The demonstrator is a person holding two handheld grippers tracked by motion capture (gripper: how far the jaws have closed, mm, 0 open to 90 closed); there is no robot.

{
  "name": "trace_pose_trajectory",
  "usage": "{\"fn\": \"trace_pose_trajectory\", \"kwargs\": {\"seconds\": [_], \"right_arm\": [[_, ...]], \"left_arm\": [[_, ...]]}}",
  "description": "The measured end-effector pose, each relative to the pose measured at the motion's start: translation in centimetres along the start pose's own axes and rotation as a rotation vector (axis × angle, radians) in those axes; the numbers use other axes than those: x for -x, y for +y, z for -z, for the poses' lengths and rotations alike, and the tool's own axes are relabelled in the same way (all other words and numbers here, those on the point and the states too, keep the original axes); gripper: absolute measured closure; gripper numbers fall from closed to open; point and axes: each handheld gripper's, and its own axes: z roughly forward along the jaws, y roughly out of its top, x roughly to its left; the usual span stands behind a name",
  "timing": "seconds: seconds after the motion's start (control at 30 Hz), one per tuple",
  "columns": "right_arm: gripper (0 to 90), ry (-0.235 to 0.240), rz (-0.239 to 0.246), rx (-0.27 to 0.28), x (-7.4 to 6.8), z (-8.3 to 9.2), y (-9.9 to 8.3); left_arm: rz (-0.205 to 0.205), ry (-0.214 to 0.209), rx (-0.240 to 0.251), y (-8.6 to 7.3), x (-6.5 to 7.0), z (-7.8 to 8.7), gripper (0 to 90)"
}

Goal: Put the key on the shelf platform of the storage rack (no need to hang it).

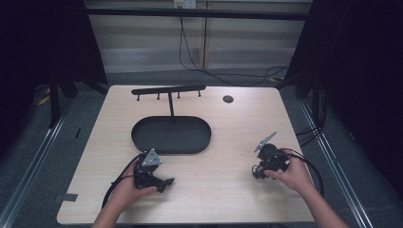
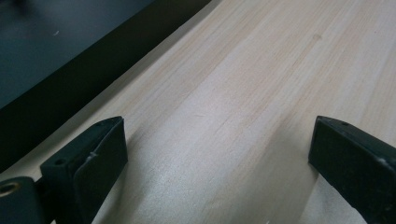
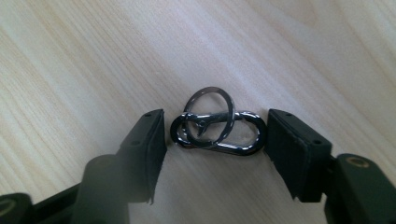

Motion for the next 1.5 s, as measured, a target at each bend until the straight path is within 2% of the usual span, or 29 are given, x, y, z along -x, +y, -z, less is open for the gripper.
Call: {"fn": "trace_pose_trajectory", "kwargs": {"seconds": [0.2, 0.33, 0.73, 1.0, 1.33, 1.5], "right_arm": [[39.4, 0.011, 0.000, 0.004, 0.0, 0.0, 0.1], [34.2, 0.003, 0.015, 0.009, 0.2, -0.1, 0.1], [38.2, 0.005, 0.024, -0.001, -0.2, -0.1, 0.0], [41.6, 0.001, -0.020, -0.015, -0.1, 0.0, 0.1], [41.8, 0.021, -0.046, -0.013, 0.1, 0.3, 0.2], [41.8, 0.010, -0.042, -0.005, -0.1, 1.0, 0.3]], "left_arm": [[0.002, -0.001, 0.000, 0.0, 0.0, 0.0, 4.1], [0.000, -0.002, 0.000, 0.0, 0.0, 0.0, 4.1], [0.000, -0.002, 0.000, 0.0, 0.0, 0.0, 4.1], [-0.001, -0.002, -0.001, 0.0, 0.0, 0.0, 4.1], [-0.001, -0.002, 0.000, 0.0, 0.0, 0.0, 4.1], [-0.001, -0.002, -0.001, 0.0, 0.0, 0.0, 4.1]]}}
